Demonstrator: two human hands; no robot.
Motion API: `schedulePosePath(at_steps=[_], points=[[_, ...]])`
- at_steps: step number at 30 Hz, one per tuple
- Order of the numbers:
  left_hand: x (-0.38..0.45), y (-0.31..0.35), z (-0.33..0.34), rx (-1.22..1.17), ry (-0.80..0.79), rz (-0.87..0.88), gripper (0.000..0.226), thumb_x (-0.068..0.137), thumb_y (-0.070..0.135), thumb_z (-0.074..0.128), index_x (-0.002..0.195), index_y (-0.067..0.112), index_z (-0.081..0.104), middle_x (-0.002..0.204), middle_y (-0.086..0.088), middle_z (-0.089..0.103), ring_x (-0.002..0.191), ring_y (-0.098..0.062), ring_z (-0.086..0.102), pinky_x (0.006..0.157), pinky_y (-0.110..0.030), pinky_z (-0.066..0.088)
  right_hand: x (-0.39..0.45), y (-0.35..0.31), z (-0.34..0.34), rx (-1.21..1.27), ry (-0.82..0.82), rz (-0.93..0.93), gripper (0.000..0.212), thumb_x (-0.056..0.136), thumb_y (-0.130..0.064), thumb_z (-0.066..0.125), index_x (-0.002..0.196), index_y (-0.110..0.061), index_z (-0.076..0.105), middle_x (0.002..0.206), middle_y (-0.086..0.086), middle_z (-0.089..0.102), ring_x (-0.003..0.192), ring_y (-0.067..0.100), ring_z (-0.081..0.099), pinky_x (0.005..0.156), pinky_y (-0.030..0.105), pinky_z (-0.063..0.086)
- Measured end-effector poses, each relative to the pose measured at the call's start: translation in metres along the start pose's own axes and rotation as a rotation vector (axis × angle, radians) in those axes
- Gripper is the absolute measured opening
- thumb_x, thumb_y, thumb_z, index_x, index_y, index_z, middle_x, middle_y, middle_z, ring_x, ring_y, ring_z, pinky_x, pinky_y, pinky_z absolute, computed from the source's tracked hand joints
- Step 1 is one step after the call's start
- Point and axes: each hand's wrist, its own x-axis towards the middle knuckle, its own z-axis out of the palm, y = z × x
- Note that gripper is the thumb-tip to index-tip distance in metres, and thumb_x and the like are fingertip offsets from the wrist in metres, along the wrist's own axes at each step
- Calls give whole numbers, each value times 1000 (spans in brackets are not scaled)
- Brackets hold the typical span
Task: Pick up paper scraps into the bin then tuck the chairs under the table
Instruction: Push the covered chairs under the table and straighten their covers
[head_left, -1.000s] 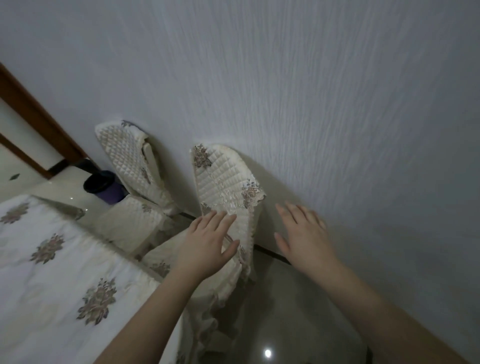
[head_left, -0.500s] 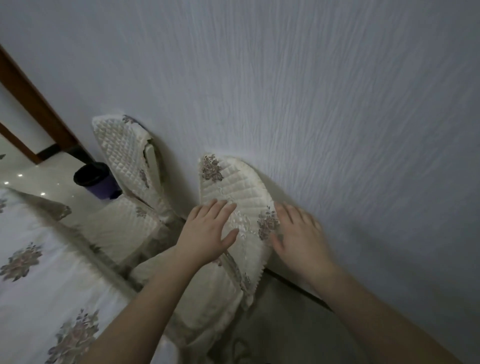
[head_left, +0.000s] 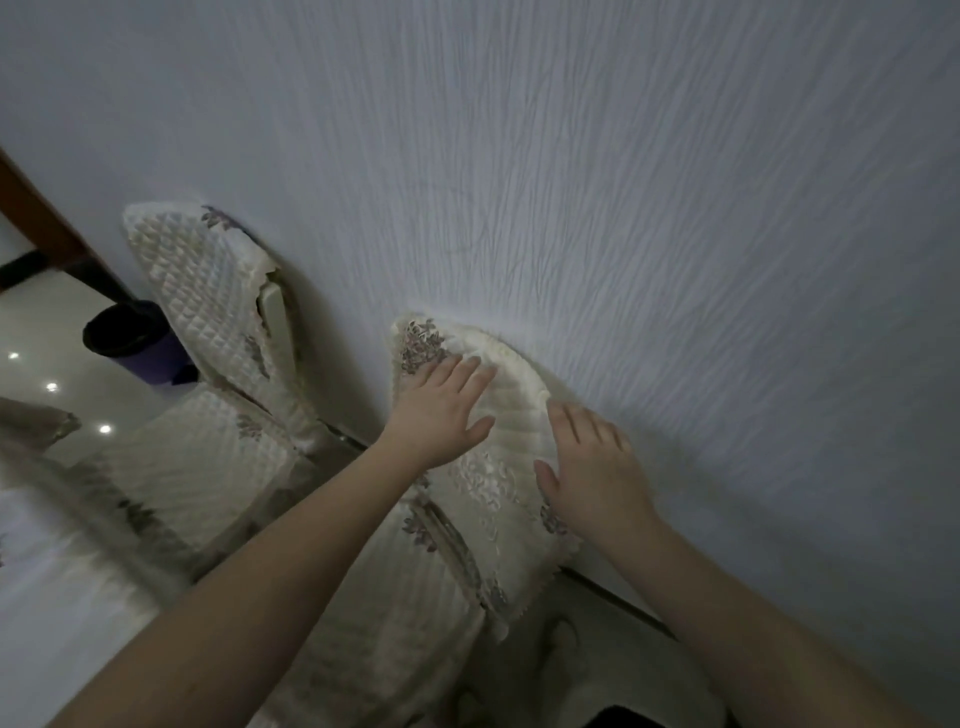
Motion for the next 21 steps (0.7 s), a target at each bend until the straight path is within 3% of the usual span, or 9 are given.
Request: schedulePosePath(at_steps=[4, 7, 13, 17, 21], points=[[15, 3, 24, -14, 16, 7, 70, 92, 56, 29, 149, 15, 27, 154, -7, 33, 144, -27, 26, 115, -46, 21, 27, 5, 24, 30, -75, 13, 71, 91, -44, 46, 149, -12, 20, 148, 9, 35, 132, 26, 38, 109, 42, 30], [30, -2, 30, -37, 31, -11, 67, 95, 55, 29, 150, 15, 27, 155, -7, 32, 144, -27, 24, 116, -47, 21, 41, 10, 38, 154, -167, 131, 73, 92, -42, 46, 149, -11, 13, 150, 13, 31, 132, 28, 38, 108, 41, 31], [69, -15, 33, -38, -47, 86, 65, 99, 53, 25, 151, 15, 24, 159, -5, 23, 146, -23, 16, 118, -39, 5, 55, 21, 59, 373, -228, 152, 82, 88, -35, 58, 149, -18, 5, 139, 8, 42, 111, 27, 53, 86, 40, 49], [91, -21, 29, -80, -6, 171, 56, 98, 51, 35, 138, 13, 45, 144, -5, 45, 134, -25, 38, 115, -39, 20, 59, 29, 68, 521, -258, 112, 93, 85, -26, 64, 150, -27, -2, 139, 3, 38, 103, 22, 54, 78, 37, 50], [105, -20, 23, -117, 40, 189, 53, 94, 52, 36, 122, 13, 59, 128, -4, 55, 123, -25, 47, 107, -41, 31, 64, 34, 79, 654, -255, 108, 90, 84, -24, 63, 150, -28, 2, 145, 0, 33, 117, 19, 47, 86, 32, 43]])
